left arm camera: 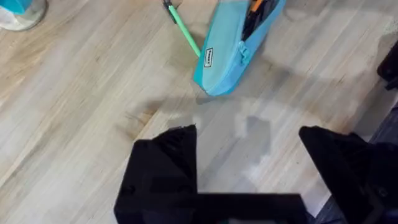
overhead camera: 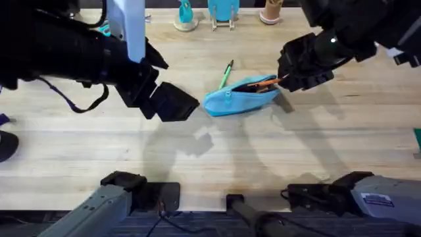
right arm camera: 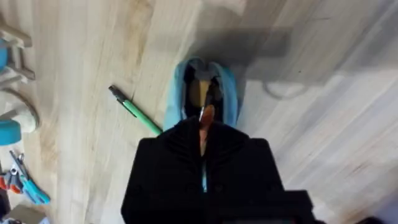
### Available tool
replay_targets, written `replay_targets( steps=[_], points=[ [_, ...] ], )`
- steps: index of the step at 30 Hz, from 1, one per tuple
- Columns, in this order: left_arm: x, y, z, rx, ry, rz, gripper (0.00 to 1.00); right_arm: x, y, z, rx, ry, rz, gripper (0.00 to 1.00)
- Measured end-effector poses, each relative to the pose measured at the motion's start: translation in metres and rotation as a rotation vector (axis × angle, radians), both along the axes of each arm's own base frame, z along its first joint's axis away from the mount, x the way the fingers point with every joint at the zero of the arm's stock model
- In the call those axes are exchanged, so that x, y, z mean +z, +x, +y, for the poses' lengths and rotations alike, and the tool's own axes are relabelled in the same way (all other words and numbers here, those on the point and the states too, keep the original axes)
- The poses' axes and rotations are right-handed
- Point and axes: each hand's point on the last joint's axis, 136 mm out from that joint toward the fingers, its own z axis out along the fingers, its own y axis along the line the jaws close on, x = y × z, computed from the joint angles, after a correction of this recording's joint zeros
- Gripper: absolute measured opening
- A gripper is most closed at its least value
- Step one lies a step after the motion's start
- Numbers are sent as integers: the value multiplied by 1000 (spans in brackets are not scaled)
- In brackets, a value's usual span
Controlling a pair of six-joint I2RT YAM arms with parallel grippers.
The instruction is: Unzip the bag, pick up the pens from the table one at a time and place them inside, then zip the bag closed.
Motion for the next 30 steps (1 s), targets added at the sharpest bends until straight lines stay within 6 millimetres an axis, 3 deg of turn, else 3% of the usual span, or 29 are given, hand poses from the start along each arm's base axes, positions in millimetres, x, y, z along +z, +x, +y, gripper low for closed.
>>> replay_targets(
  steps=[10, 17, 24, 30],
  points=[
    [0, 0, 0, 0, 0, 0, 995, -21, 3, 16, 40, -20, 42, 32],
    [0, 0, 0, 0, 0, 0, 995, -30, 15, 40, 88, 7, 12, 32],
    [0, 0, 0, 0, 0, 0, 995, -43, 11, 51, 117, 12, 54, 34],
    [0, 0, 0, 0, 0, 0, 995, -44, 9, 54, 127, 20, 62, 182]
  ],
)
